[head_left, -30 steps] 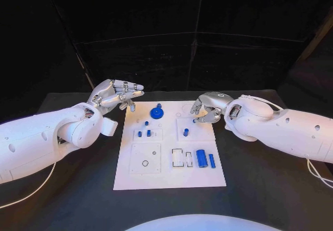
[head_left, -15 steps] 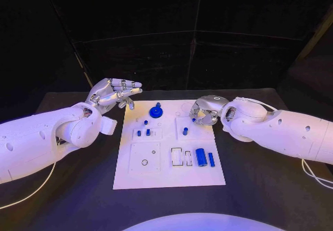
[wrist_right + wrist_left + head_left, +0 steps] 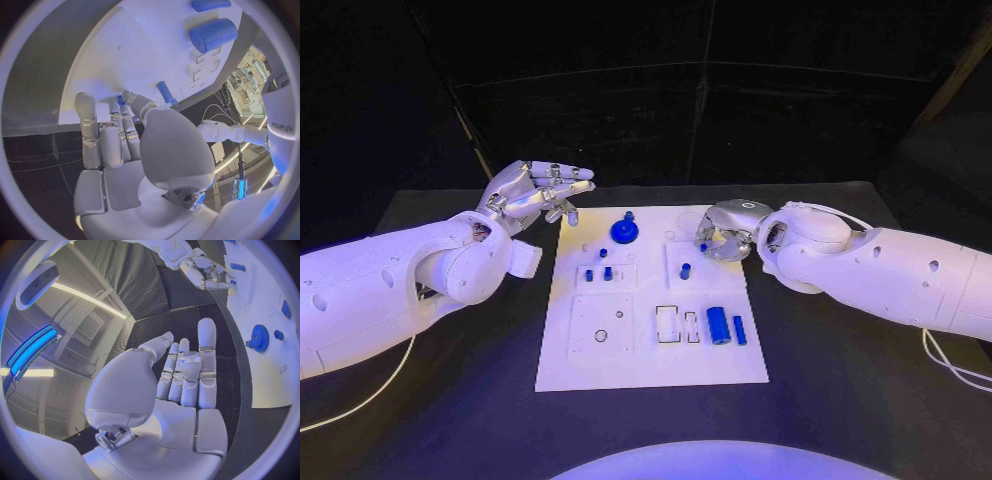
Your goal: Assemble the parts on the task board
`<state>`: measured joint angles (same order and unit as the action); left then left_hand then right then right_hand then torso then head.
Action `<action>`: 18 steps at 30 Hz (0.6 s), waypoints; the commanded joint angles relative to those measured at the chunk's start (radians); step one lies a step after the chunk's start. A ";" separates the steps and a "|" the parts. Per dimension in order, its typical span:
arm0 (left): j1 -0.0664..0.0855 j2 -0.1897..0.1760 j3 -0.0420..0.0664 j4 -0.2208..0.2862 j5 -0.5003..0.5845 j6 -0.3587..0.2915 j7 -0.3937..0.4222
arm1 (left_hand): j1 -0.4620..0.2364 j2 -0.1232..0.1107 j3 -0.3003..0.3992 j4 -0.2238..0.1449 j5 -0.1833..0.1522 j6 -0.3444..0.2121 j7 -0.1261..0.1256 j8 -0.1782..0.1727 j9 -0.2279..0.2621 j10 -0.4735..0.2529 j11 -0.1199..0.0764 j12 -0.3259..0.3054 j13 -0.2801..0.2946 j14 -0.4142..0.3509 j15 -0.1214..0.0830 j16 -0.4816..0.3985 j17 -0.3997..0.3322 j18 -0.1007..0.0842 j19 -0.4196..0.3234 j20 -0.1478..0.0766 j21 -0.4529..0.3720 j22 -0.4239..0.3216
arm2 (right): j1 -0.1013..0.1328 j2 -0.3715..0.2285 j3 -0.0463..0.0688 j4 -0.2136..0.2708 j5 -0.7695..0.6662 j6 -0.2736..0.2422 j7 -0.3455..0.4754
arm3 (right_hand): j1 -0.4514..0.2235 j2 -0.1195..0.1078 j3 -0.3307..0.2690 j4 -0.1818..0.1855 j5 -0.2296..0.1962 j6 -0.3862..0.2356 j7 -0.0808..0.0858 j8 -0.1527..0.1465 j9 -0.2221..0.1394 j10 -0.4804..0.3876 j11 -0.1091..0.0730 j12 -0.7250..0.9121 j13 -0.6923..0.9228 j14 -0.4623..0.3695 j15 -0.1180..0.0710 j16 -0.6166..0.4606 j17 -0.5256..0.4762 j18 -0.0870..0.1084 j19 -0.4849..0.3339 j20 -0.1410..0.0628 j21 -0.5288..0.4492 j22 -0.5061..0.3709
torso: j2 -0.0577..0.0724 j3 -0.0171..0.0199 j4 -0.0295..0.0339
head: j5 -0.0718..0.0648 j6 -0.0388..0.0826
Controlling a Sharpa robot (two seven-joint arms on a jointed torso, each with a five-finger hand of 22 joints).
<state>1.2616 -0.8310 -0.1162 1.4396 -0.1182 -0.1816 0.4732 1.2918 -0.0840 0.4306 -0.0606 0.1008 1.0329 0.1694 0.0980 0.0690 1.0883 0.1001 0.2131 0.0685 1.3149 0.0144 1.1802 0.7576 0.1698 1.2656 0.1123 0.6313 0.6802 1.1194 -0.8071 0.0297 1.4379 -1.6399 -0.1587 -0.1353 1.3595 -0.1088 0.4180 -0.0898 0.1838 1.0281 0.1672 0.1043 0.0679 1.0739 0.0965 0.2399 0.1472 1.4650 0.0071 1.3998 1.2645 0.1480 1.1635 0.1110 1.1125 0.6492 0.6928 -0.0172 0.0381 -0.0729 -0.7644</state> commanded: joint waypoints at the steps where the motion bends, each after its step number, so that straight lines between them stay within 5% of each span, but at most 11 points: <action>1: 0.001 -0.001 0.001 0.001 0.008 0.006 0.013 | -0.007 0.001 -0.005 0.001 -0.003 0.004 0.002 0.005 -0.002 0.008 0.001 0.004 0.001 -0.006 0.000 -0.003 -0.001 0.012 -0.007 -0.001 -0.005 -0.001 | 0.000 0.004 -0.001 -0.004 -0.007 0.027 -0.003 | 0.005 0.006 0.011 0.000 -0.008 0.009 -0.001 0.001 0.002 0.010 -0.002 -0.005 -0.004 0.047 0.001 0.005 0.003 0.010 0.008 -0.001 0.006 0.003 | -0.001 -0.0005 0.0000 | -0.001 -0.002; 18: 0.001 -0.002 0.001 0.002 0.008 0.006 0.010 | -0.007 0.002 -0.007 0.002 -0.002 0.005 0.003 0.006 -0.001 0.008 0.001 0.005 0.001 -0.007 0.000 -0.005 -0.004 0.012 -0.008 -0.001 -0.006 -0.002 | -0.003 0.022 -0.001 -0.016 -0.037 0.012 -0.038 | 0.020 0.044 0.084 -0.016 -0.073 0.070 -0.016 0.014 0.006 0.077 -0.020 0.010 -0.023 0.051 -0.013 0.014 0.006 0.000 0.036 -0.012 0.057 0.076 | -0.001 -0.0004 0.0004 | -0.003 -0.009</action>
<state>1.2616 -0.8323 -0.1164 1.4401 -0.1160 -0.1818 0.4731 1.2919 -0.0840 0.4306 -0.0606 0.1008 1.0328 0.1694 0.0980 0.0691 1.0883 0.1001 0.2131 0.0684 1.3150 0.0144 1.1802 0.7549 0.1693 1.2657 0.1123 0.6313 0.6788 1.1208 -0.7863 0.0323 1.4221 -1.6532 -0.1530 -0.1499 1.3806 -0.0770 0.4952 -0.1067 0.1161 1.0897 0.1499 0.1155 0.0726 1.1437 0.0767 0.2464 0.1229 1.4658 0.0004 1.4114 1.2696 0.1477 1.1940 0.0981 1.1648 0.7230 0.6920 -0.0174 0.0384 -0.0759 -0.7726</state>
